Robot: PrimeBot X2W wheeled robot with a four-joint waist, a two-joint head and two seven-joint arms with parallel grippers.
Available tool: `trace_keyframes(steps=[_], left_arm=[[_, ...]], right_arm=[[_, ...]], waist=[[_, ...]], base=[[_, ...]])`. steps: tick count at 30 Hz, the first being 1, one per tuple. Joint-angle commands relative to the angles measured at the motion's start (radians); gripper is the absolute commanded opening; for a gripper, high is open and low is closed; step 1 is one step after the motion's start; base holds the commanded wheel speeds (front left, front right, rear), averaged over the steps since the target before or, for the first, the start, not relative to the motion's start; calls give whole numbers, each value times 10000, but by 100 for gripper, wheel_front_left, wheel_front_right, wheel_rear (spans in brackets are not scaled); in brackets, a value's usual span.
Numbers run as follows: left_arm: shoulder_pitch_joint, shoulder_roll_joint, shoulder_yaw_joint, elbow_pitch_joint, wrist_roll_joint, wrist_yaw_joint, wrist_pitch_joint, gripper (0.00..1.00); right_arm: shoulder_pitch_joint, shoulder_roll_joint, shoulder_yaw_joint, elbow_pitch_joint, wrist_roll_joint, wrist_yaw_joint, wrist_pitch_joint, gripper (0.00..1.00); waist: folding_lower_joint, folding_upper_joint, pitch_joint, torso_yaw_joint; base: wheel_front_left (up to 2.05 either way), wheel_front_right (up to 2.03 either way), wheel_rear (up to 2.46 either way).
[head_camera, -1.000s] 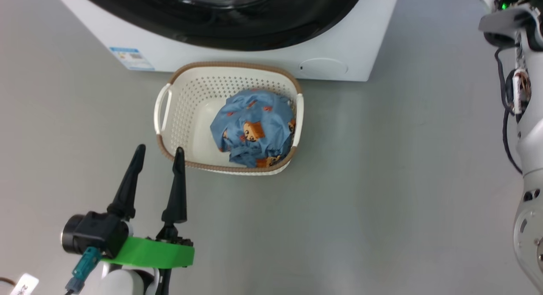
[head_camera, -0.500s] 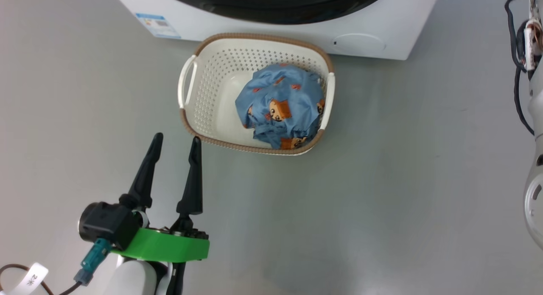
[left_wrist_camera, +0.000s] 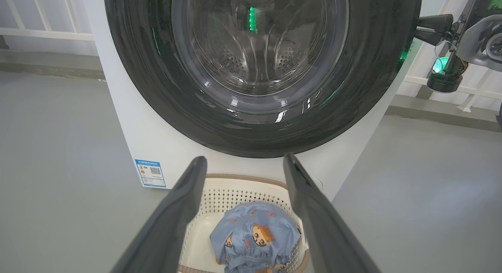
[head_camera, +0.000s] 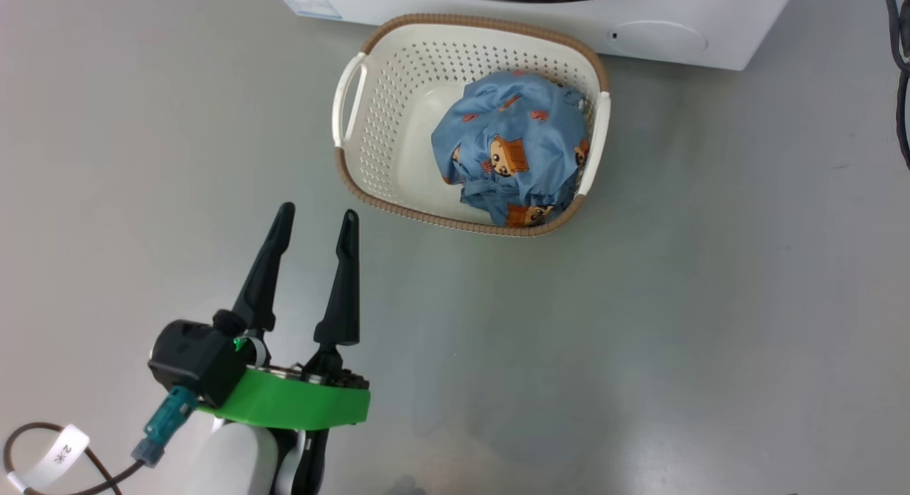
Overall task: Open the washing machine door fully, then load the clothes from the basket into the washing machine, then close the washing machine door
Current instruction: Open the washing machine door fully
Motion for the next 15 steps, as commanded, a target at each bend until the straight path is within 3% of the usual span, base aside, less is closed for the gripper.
trace_keyframes(steps=[1,7,15], left_arm=[[-144,197,293,-296,-85,80,-94,100],[-207,197,245,-284,-241,122,-94,100],[-210,197,300,-231,-246,147,-94,100]], right_arm=[[-390,273,-51,-164,-98,17,-66,0],[-592,405,31,217,-315,17,393,0],[-334,594,328,-256,-64,17,2265,0]], waist=[[-1,0,106,101],[-1,0,176,170],[-1,0,167,99]], base=[[0,0,0],[0,0,0],[0,0,0]])
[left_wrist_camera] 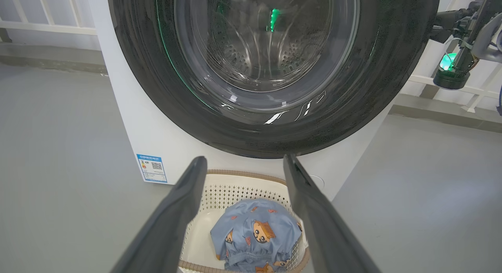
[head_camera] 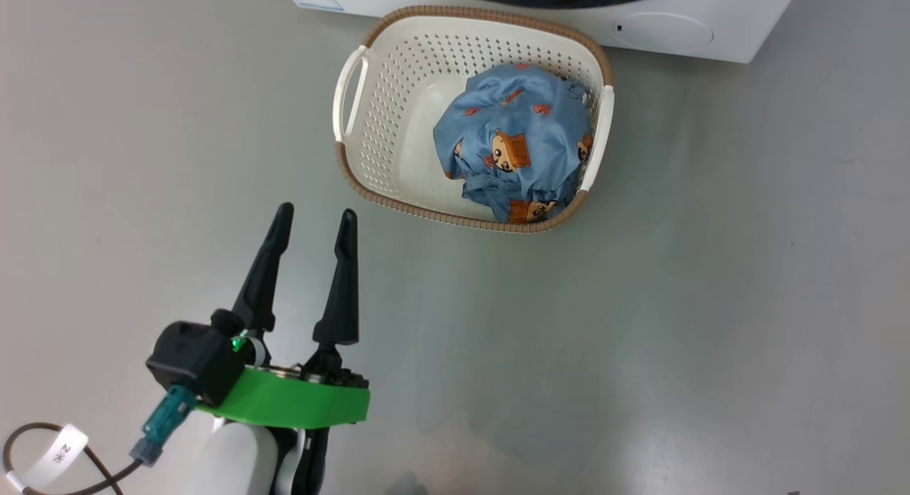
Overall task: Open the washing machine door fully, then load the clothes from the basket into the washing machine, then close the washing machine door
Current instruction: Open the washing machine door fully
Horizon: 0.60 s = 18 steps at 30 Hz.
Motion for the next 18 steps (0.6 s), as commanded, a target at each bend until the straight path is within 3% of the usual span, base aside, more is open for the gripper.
trace_keyframes(steps=[1,18], left_arm=[[-203,198,354,-225,-67,66,-94,100],[-25,198,694,-114,176,-11,-94,100]], right_arm=[[77,802,227,-313,142,75,567,0],[2015,736,186,-1916,472,75,4421,0]], waist=[[-1,0,-51,-24],[-1,0,-578,-310]], base=[[0,0,0],[0,0,0]])
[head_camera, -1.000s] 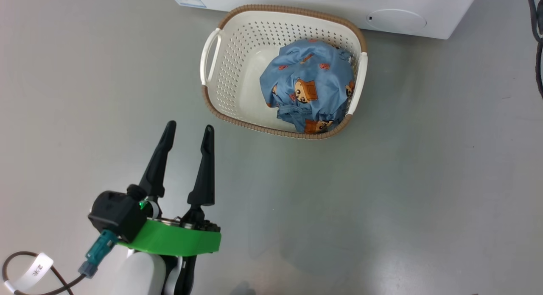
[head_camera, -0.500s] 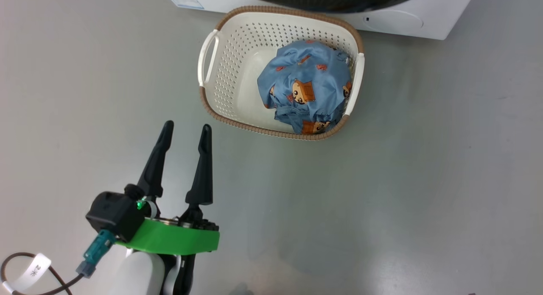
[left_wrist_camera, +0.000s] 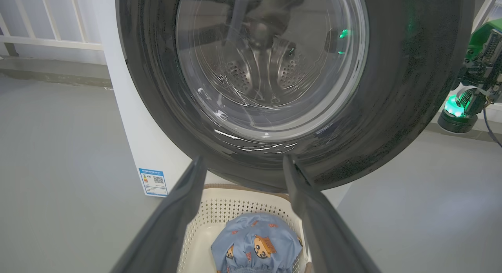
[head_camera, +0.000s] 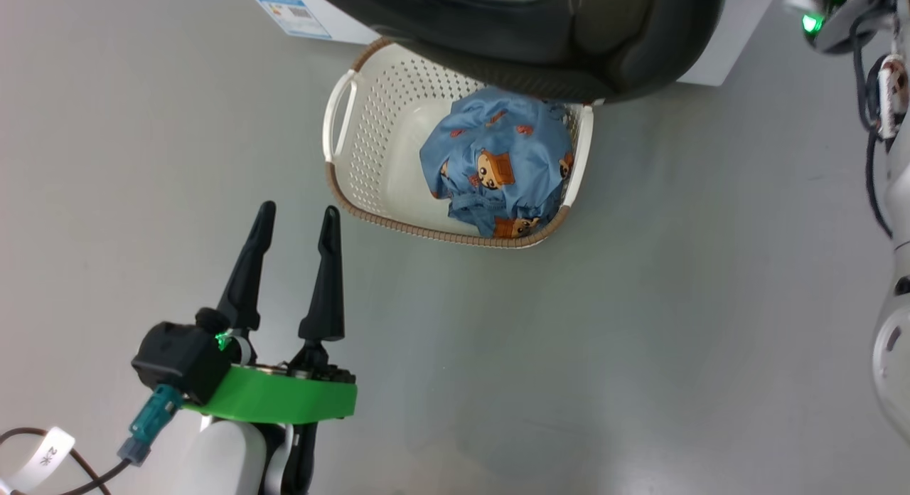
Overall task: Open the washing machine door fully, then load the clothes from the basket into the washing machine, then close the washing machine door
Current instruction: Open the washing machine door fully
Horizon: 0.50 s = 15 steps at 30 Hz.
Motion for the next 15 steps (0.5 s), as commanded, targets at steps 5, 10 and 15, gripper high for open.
trace_keyframes(steps=[5,10,15], left_arm=[[119,198,528,-92,198,-60,-94,100],[225,198,647,-52,313,-120,-94,100],[303,198,686,9,355,-153,-94,100]], right_arm=[[651,811,-238,-760,-17,73,937,0],[1356,1204,-253,-1322,28,73,2002,0],[1992,1280,130,-1724,172,73,2683,0]], waist=[[0,0,-404,-141],[0,0,-677,-232],[0,0,-868,-258]], base=[[0,0,0],[0,0,0],[0,0,0]])
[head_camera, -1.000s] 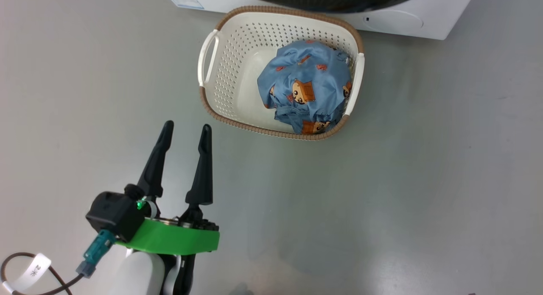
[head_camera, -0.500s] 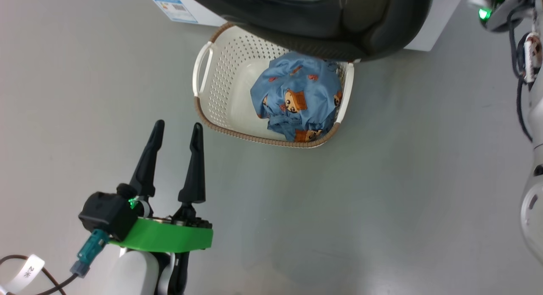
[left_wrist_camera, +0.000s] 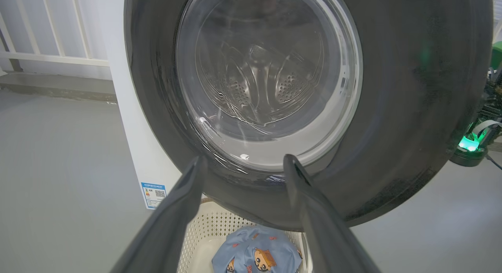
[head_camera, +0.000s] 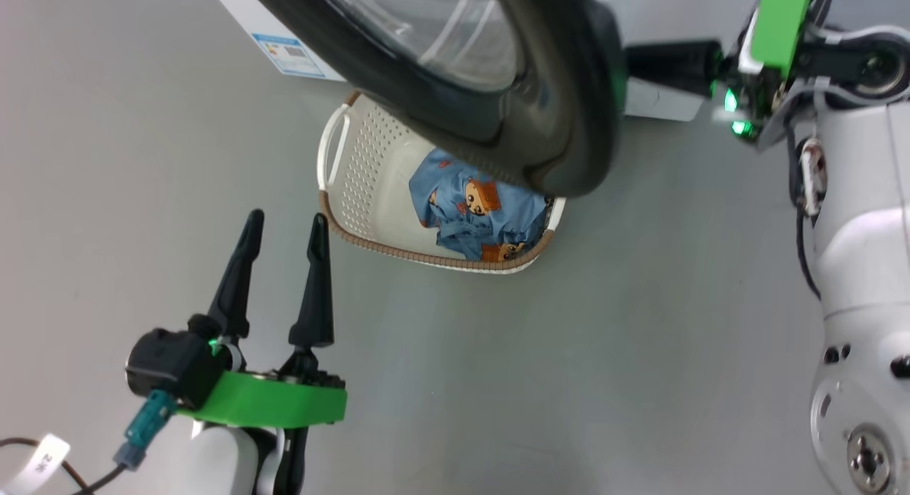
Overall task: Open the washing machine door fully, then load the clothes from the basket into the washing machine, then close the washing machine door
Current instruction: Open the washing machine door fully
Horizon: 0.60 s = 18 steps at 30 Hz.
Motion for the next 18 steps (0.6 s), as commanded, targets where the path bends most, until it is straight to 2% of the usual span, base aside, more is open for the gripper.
trace_keyframes(steps=[1,6,12,18], left_arm=[[172,196,370,-117,109,-60,-94,100],[211,196,461,-6,181,-106,-94,100],[221,196,529,8,223,-140,-94,100],[291,196,605,3,239,-150,-94,100]], right_arm=[[164,386,318,-326,186,73,221,0],[932,391,1640,-605,1878,73,29,0],[1481,392,3524,-531,4088,73,-1076,0],[1727,393,5276,-407,5631,73,-2126,0]], waist=[[1,0,-98,-13],[1,0,-324,-37],[1,0,-451,18],[1,0,-475,127]], base=[[0,0,0],[0,0,0],[0,0,0],[0,0,0]])
